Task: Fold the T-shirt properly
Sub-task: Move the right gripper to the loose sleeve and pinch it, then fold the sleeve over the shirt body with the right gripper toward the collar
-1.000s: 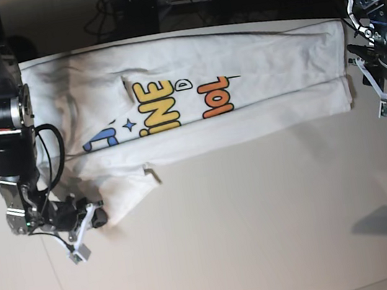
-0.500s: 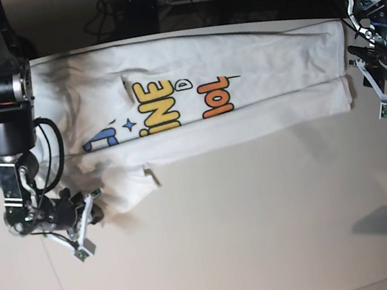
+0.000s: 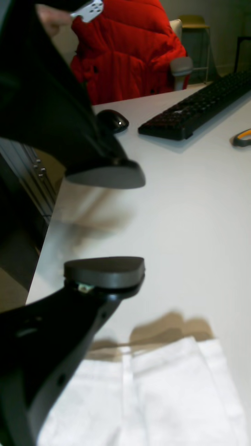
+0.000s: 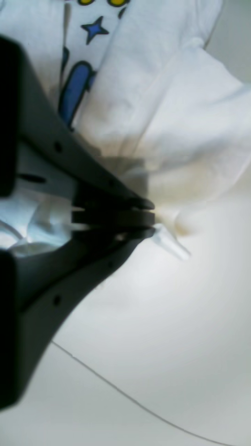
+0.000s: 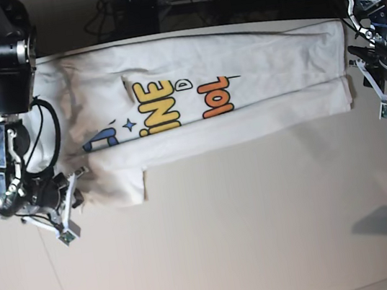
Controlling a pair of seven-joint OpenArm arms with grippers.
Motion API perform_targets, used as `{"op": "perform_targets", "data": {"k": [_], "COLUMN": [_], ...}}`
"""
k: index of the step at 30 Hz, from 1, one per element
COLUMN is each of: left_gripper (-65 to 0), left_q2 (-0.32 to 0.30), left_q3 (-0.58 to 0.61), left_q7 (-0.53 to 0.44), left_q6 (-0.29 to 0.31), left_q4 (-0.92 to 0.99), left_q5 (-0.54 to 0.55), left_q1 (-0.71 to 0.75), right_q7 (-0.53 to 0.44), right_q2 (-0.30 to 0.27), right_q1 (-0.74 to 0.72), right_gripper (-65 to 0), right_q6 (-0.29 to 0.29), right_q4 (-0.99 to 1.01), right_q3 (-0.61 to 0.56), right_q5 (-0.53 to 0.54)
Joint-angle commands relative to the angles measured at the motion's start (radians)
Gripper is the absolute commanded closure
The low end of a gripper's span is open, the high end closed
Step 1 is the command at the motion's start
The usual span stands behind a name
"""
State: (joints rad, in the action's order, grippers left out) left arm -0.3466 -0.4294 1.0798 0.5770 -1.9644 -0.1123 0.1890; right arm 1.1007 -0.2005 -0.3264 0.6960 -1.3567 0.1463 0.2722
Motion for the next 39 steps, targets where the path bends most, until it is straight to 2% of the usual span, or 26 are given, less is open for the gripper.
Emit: {"op": "perform_targets", "data": {"k": [1,10,17,26,39], "left_gripper": [-30.4,-30.4,-30.4,-30.4,-30.4], "left_q2": [-0.019,-0.021,-0.021,-0.022,-0.024], "left_q3": [-0.006,-0.006,-0.006,-0.004,-0.004], "left_q7": [-0.01,-0.01,-0.01,-0.01,-0.01], "left_q6": [-0.007,-0.007,-0.007,-0.007,-0.007], "left_q4": [-0.013,-0.013,-0.013,-0.013,-0.013], "left_q5": [-0.011,-0.011,-0.011,-0.011,-0.011], "left_q1": [-0.009,-0.009,-0.009,-0.009,-0.009], "right_q7": [-0.008,0.126,0.216,0.215,0.215], "right_q2": [0.002,0.039,0.065,0.088,0.088], "right_q1": [-0.02,0.083,0.163,0.29,0.407], "right_gripper": [-0.7,-0.7,-0.7,-0.7,-0.7], "right_q6": [0.002,0.002,0.002,0.002,0.002], "right_q4": [-0.037,-0.258,-0.402,-0.504,-0.562], "right_q3": [0.003,0.006,0.091,0.094,0.094], "right_q5": [0.012,0.008,0.006,0.006,0.008]}}
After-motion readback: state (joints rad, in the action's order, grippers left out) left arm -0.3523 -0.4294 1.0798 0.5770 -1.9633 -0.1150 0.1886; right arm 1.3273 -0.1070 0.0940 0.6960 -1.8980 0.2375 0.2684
